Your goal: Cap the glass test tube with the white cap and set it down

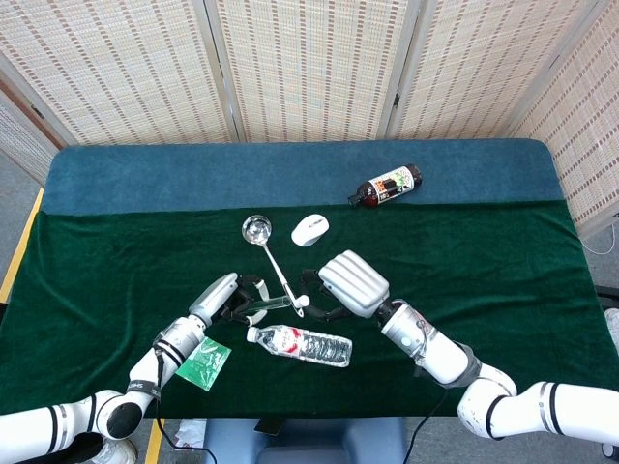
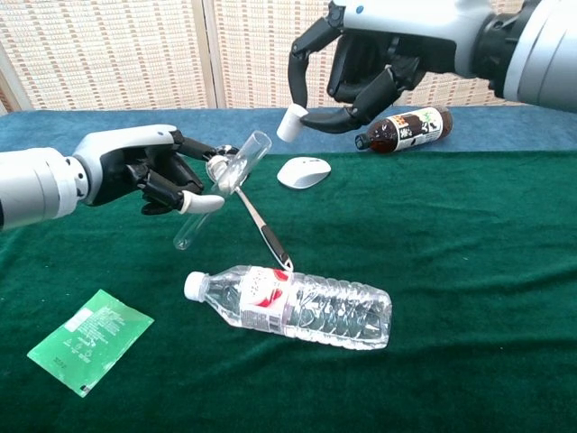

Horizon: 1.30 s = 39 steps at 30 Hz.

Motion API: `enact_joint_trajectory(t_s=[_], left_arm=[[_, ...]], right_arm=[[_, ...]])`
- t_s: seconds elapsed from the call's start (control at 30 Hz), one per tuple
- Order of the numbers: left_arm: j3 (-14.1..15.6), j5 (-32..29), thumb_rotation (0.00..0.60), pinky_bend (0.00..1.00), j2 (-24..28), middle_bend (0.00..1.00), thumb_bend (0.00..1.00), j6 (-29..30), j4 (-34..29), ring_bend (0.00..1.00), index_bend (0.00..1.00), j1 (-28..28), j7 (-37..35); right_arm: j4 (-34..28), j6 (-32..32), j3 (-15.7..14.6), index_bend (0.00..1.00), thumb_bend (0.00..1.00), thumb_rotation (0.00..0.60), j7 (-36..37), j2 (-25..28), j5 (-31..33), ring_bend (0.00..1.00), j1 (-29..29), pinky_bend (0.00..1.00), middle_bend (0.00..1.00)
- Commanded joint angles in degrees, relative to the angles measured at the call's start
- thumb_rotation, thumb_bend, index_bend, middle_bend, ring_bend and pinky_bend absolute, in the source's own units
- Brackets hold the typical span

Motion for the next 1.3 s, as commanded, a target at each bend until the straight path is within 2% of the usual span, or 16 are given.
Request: enact_joint_trajectory(t_s=[0.03,0.77,1.3], left_arm=[[0.1,-0.5,0.6,0.9,0.0,0.97,0.49,0.2,-0.2,0.97,0.68,-0.2,0.5],[0.5,-2.0,0.6,0.9,-0.2,0.97,0.49,1.0,-1.0,0.97,0.68,-1.1,2.4],[1.1,-2.7,0.6,0.9,-0.3,0.97,0.49,1.1,-0.7,0.97,0.68,-1.5,3.3]], right_arm=[[0.1,-0.1,0.0,0.7,0.64,0.52,-0.4,-0.3,0.4,1.0,0.4,1.0,1.0],[1.1,-0.2,0.2,0.71,0.64,0.52,-5.3,-2.8,3.8,1.0,3.3,1.0,1.0],[1.9,-0.4,0.2,0.71,0.64,0.523,-5.0,-3.2,5.2,1.0,4.3,1.0,1.0]])
